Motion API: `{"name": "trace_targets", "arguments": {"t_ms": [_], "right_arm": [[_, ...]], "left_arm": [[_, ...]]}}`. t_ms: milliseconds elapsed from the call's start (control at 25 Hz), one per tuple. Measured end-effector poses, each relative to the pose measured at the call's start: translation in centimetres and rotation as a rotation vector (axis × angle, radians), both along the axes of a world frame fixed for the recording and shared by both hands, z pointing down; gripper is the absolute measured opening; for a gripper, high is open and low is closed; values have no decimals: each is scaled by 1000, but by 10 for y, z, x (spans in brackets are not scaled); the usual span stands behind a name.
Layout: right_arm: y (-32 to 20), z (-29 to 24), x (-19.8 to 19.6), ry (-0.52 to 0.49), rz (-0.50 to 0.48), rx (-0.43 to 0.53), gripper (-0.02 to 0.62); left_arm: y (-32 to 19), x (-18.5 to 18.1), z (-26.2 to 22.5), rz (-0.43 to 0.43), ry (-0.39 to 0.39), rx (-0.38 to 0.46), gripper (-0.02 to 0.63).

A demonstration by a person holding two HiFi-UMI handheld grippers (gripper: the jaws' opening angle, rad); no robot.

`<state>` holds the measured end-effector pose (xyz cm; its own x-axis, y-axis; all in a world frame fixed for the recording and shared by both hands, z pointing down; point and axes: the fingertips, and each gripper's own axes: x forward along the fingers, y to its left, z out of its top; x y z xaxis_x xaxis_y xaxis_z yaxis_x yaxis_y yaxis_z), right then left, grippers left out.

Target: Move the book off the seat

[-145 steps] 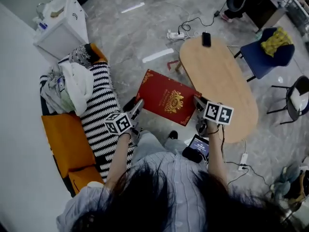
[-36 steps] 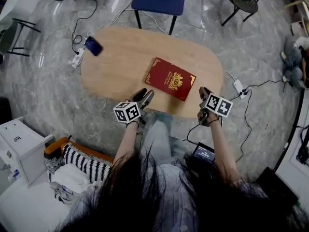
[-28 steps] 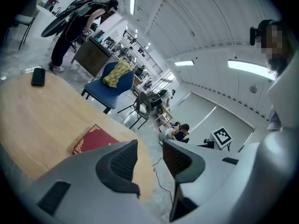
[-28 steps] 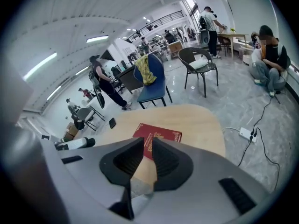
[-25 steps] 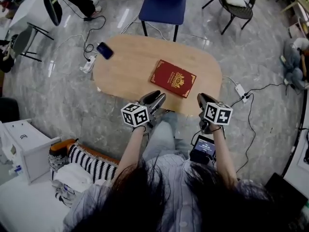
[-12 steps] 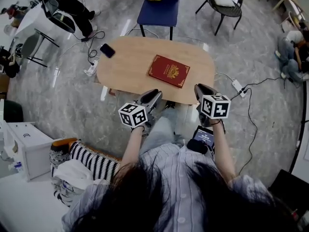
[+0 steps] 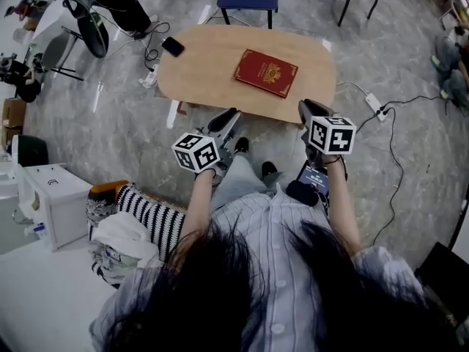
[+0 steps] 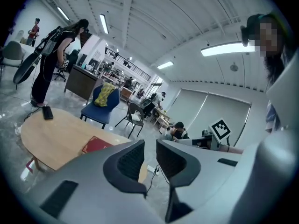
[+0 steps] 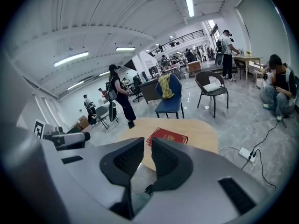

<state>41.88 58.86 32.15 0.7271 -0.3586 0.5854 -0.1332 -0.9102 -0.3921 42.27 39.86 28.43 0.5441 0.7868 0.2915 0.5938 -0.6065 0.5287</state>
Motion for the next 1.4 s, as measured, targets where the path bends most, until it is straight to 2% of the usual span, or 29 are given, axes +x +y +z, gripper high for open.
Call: {"name": "trace_targets", "arguments": {"t_ms": [240,640,800,960,1400], "right_arm": [[-18,-6,-6,7,-23,-5,60],[-82,-15,-19,16,-5,-14,60],[-118,-22,-34,34,7,-33,60],[-146,-23,-55,47,44,-25,60],[-174,-31,-110,82,121,-57,60]], "left_arm": [[-23,1,-8,-15,5,8,87],[-67,-20,-12,71,22,-11,87],[-95,-39,-9,125,26,2,87],[-123,-57,-11,139,35,-17,87],[-144,-97,-20,230,94,-68,87]]}}
